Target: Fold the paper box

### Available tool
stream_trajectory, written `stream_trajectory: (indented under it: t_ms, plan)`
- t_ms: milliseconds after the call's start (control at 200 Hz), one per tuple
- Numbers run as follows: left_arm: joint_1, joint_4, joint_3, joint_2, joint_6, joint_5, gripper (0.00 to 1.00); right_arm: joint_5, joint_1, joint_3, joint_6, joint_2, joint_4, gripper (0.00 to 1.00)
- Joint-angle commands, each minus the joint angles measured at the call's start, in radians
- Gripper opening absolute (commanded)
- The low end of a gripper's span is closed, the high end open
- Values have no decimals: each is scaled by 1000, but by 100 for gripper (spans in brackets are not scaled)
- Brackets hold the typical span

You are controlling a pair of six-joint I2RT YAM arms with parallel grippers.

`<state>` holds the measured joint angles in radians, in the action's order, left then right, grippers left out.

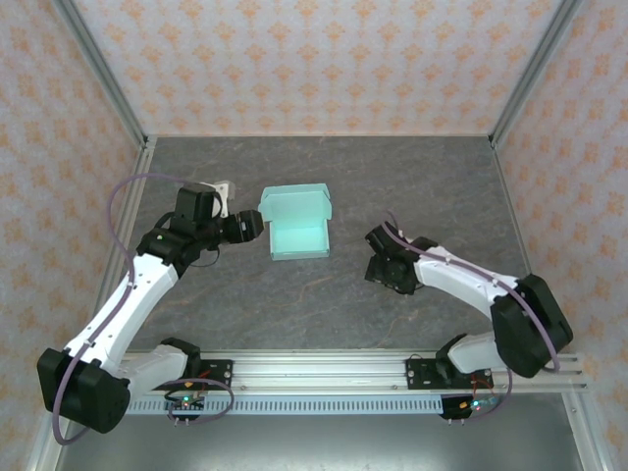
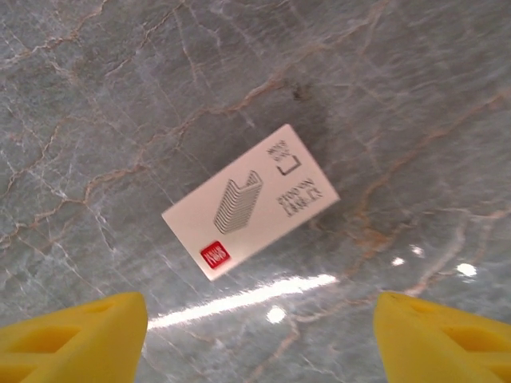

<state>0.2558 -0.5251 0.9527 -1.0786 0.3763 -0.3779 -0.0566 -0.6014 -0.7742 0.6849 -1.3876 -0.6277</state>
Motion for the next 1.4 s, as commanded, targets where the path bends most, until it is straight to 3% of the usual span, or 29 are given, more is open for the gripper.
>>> stream_trajectory:
  t_ms: [0,606,1036,1166,1396]
  plan:
    - [7,25,-3,9,-8,23,72,-29,-1,-12,47,-72,87,74]
    - [7,-17,-6,36,-32,55,72,138,-1,-132,16,-255,123,62]
    - [6,-26,-6,42,-40,69,72,132,-2,-159,-56,-250,64,32]
    - [7,-37,-9,47,-43,91,72,146,-24,-211,-153,-214,49,30]
    - [-8,-48,-38,73,12,112,72,60,-148,-374,-501,-212,50,31]
